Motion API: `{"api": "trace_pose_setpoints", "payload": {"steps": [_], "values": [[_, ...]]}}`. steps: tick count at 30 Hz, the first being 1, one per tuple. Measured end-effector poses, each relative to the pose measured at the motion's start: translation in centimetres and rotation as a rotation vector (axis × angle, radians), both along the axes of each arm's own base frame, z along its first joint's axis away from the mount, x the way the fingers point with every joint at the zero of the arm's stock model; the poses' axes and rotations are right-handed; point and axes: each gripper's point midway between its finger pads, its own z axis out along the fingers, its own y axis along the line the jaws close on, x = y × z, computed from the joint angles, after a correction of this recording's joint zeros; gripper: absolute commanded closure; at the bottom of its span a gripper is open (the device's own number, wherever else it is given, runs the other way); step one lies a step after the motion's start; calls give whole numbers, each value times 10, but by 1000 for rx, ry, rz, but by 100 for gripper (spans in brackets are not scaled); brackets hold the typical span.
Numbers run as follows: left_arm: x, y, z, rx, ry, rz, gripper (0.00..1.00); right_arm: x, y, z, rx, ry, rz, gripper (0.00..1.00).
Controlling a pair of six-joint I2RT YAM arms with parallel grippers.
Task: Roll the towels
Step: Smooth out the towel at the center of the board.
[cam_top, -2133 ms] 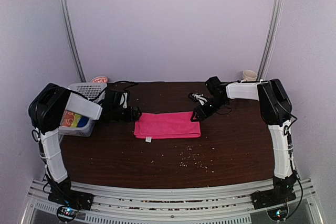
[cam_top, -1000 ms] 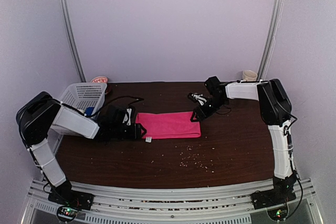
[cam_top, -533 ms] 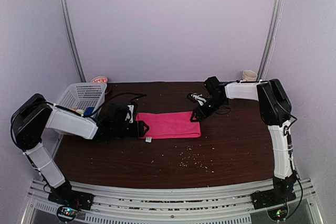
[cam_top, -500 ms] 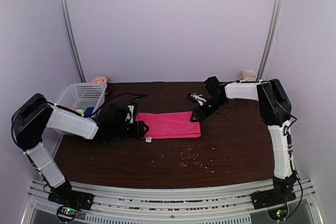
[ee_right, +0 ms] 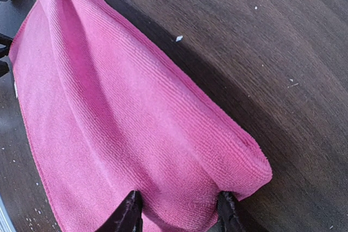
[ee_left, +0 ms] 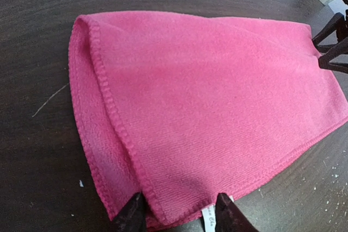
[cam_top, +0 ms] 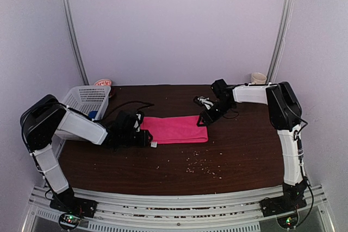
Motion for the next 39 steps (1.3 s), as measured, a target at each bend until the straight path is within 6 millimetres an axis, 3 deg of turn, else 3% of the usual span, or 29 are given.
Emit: {"api": "trace_pose_setpoints", "payload": {"steps": [20, 28, 39], "values": [[-1, 9, 6, 15, -13, 33, 97, 0, 0, 0, -2, -1, 1, 52], [-2, 12, 14, 16, -23, 41, 100, 0, 0, -1, -13, -6, -1, 52], [-10, 20, 2, 52, 14, 44, 100, 1, 0, -1, -23, -11, -2, 52]]}}
